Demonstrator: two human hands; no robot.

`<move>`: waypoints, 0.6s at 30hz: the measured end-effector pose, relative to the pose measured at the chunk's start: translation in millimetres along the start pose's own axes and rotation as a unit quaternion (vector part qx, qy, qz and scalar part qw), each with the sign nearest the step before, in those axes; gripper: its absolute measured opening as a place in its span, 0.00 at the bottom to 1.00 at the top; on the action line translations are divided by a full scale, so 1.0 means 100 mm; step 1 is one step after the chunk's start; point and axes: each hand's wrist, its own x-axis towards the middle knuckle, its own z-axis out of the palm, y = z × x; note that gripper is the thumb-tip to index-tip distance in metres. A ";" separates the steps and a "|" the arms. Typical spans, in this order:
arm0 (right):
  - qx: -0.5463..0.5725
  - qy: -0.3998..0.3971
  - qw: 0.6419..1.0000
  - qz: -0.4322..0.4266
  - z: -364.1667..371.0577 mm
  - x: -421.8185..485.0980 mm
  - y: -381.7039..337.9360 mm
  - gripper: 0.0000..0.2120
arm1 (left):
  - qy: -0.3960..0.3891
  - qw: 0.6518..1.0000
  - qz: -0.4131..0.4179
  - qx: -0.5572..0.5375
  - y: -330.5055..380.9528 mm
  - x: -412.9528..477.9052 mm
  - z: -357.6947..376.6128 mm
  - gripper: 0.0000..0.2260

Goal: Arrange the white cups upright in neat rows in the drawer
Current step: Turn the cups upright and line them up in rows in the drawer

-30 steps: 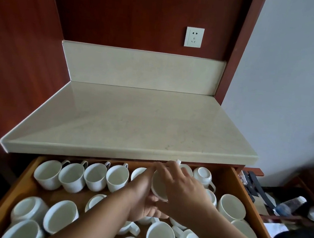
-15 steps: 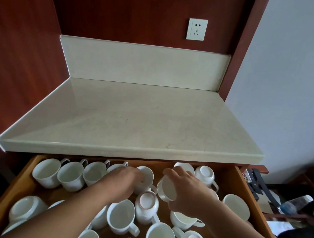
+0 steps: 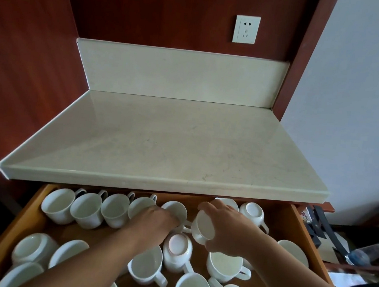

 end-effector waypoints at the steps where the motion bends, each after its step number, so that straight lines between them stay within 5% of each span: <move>1: -0.003 -0.003 1.000 0.000 -0.01 0.01 0.00 0.42 | 0.001 1.000 0.003 0.011 0.04 0.01 -0.02 0.13; 12: 0.005 -0.048 0.999 0.003 0.10 0.13 0.02 0.42 | -0.005 0.995 -0.104 0.012 0.24 0.24 0.02 0.11; 18: 0.002 -0.061 0.998 0.005 0.25 0.28 0.06 0.44 | 0.063 0.990 -0.125 -0.030 0.29 0.31 0.05 0.13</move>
